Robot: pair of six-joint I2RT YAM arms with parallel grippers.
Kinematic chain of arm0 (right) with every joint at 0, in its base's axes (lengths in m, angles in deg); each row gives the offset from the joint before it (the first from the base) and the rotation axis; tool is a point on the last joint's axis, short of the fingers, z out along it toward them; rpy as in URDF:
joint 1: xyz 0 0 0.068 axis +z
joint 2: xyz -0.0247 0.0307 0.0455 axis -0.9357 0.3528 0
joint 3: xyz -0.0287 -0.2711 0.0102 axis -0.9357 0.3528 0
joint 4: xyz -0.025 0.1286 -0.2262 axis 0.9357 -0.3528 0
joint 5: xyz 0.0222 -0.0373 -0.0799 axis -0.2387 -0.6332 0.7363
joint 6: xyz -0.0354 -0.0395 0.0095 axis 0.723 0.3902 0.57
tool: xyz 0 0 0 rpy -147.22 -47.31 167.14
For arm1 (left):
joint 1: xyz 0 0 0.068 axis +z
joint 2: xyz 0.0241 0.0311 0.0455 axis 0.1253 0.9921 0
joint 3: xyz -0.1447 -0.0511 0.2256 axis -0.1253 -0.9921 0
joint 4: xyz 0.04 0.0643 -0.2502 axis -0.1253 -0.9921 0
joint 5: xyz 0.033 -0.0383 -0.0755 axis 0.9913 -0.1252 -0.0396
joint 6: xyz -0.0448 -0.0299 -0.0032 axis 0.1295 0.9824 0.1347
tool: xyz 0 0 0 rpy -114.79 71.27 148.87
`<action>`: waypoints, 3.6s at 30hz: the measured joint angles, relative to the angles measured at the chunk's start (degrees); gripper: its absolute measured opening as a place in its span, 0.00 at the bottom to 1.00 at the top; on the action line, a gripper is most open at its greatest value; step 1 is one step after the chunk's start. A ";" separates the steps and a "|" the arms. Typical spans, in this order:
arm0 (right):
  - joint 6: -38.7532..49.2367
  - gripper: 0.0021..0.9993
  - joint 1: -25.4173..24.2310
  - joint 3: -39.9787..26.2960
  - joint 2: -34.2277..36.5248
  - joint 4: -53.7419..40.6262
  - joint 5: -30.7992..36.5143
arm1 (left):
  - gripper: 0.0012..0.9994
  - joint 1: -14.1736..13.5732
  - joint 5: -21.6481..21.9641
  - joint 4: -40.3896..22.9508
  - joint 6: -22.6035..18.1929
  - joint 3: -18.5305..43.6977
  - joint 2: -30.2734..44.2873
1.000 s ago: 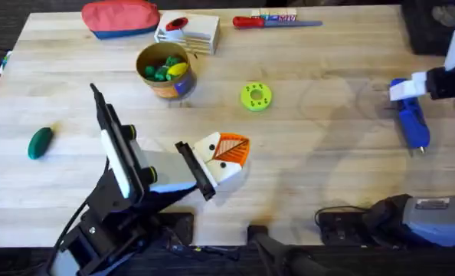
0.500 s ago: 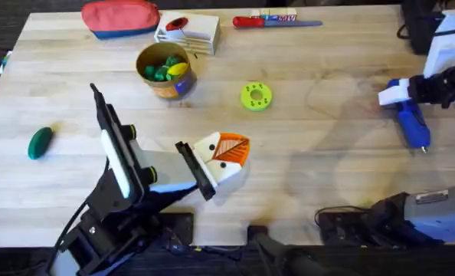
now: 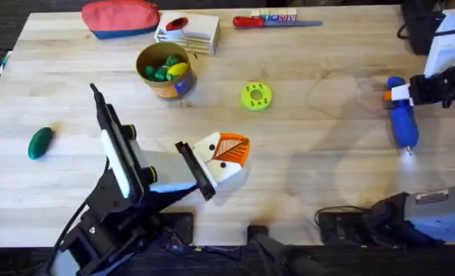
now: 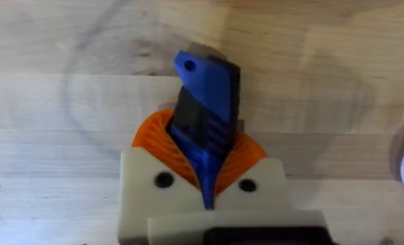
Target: Pick up the gripper from the table and insert it into the empty holder that is missing its gripper. Then pick up a screw, insert it into the mounting hole, and use the screwdriver to tighten it. Finally, clean up the table by picking up the vegetable and placing it into the bucket.
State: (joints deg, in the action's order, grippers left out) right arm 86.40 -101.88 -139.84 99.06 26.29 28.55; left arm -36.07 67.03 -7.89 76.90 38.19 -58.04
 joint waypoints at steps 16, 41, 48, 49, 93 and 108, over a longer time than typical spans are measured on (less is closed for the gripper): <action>-8.87 0.01 0.00 -1.18 -17.44 -1.07 -1.95 | 0.00 0.00 0.00 0.01 0.00 0.00 0.02; -41.24 0.00 38.31 30.76 -63.43 43.20 -15.91 | 0.00 0.00 0.00 -0.02 0.00 0.00 0.00; -46.90 0.00 57.30 31.79 -63.77 52.76 -16.38 | 0.00 0.00 0.00 0.00 0.00 0.00 -0.01; -47.22 0.00 59.93 31.79 -63.76 54.09 -16.34 | 0.00 0.00 0.00 -0.02 0.00 0.00 -0.01; -43.54 0.00 79.41 31.81 -45.65 73.81 -16.13 | 0.00 0.00 0.00 -0.02 0.00 0.00 -0.01; -41.31 0.00 79.41 31.81 -45.64 74.46 -16.13 | 0.00 0.00 0.00 -0.02 0.00 0.00 0.02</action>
State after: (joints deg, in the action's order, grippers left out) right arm 45.09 -22.47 -108.03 53.42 100.75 12.42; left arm -36.07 67.03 -7.90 76.90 38.19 -58.02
